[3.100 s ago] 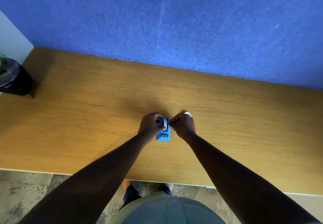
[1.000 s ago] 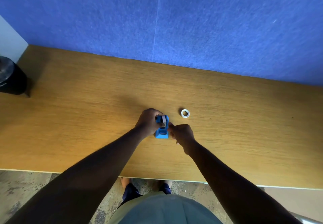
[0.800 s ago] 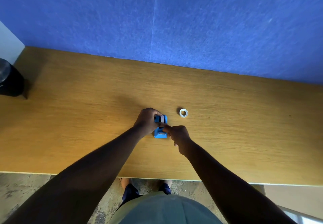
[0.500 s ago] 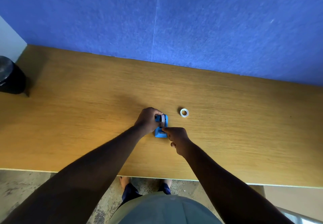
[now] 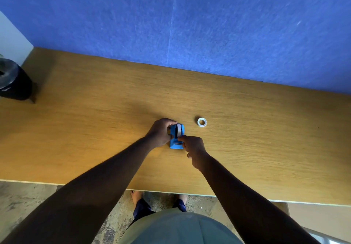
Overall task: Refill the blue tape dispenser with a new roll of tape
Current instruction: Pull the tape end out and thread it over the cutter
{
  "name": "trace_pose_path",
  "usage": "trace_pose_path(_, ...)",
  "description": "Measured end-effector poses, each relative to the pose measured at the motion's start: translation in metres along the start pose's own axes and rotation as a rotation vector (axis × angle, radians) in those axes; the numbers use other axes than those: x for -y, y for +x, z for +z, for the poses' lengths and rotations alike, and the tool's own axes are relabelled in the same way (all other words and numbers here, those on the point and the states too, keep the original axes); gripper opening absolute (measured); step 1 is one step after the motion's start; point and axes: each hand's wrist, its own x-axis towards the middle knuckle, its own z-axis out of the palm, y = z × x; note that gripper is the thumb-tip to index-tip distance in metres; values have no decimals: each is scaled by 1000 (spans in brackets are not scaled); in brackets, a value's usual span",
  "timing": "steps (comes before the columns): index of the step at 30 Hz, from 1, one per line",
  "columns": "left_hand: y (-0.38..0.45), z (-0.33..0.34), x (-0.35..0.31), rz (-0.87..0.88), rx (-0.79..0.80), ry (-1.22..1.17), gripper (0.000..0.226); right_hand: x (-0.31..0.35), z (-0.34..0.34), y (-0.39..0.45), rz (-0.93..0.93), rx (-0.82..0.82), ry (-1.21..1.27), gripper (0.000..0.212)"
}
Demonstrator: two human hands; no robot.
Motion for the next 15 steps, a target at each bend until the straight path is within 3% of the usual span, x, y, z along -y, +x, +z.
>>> trace_pose_path(4,-3,1,1,11,31,24,83,0,2,1,-27,-8,5,30)
trace_pose_path(7,-7,-2,3,30,73,51,98,-2,-1,-1,-65,21,-7,17)
trace_pose_path(11,-13,1,4,73,81,119,112,-3,1,-3,-72,10,-33,16)
trace_pose_path(15,-19,9,4,108,12,198,111,-5,4,-2,-29,-59,71,33)
